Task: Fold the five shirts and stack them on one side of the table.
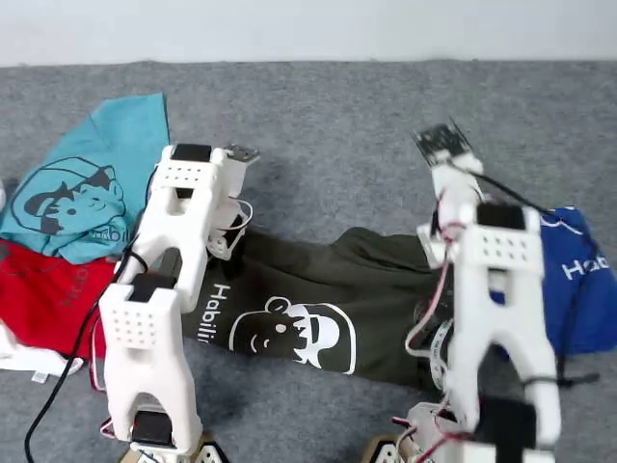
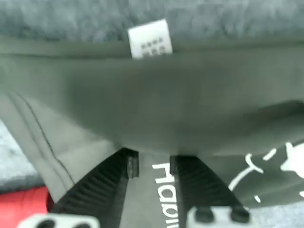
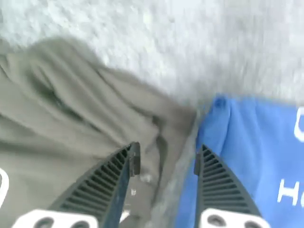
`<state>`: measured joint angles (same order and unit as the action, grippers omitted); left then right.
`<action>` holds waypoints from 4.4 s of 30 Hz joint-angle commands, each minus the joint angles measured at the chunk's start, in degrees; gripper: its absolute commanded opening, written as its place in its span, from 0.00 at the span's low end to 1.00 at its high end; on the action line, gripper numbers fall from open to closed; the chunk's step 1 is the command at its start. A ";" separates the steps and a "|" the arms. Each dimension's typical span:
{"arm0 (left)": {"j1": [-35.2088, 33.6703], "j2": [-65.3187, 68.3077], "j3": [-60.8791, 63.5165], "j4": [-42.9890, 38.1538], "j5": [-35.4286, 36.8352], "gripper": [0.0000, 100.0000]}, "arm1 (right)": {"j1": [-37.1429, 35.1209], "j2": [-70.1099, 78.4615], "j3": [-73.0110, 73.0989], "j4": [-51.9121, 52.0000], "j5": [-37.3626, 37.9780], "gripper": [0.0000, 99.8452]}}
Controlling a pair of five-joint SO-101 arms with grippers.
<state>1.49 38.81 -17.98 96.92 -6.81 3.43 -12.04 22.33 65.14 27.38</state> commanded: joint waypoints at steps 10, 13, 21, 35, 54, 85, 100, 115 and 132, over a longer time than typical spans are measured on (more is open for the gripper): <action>0.53 7.56 -4.44 -4.75 0.18 0.12 | -11.30 23.34 -24.62 16.84 6.95 0.08; 0.62 7.82 -4.44 -4.66 0.18 0.12 | -13.14 22.73 -28.75 23.16 6.59 0.09; 0.62 7.91 -4.09 -4.57 0.18 0.12 | -8.48 23.43 -30.33 19.82 13.45 0.18; 3.08 8.00 -2.51 -4.66 -0.09 0.12 | 0.66 34.59 -29.45 11.82 18.90 0.13; 3.08 8.00 -2.51 -4.66 -0.09 0.12 | 0.84 36.70 -29.10 15.25 18.90 0.11; 2.99 8.00 -2.51 -4.66 -0.09 0.12 | -1.89 29.93 -29.27 21.49 18.81 0.01; 2.99 8.00 -2.51 -4.66 -0.09 0.12 | -8.13 15.34 -11.87 23.87 22.24 0.01; 2.99 8.00 -2.51 -4.66 0.00 0.12 | -0.75 19.82 -9.05 3.38 9.93 0.18; 2.99 8.00 -2.51 -4.66 -0.09 0.12 | -1.71 22.90 -8.79 2.51 15.74 0.01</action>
<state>3.16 45.41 -21.14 94.37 -7.08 1.85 10.99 13.89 68.22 41.71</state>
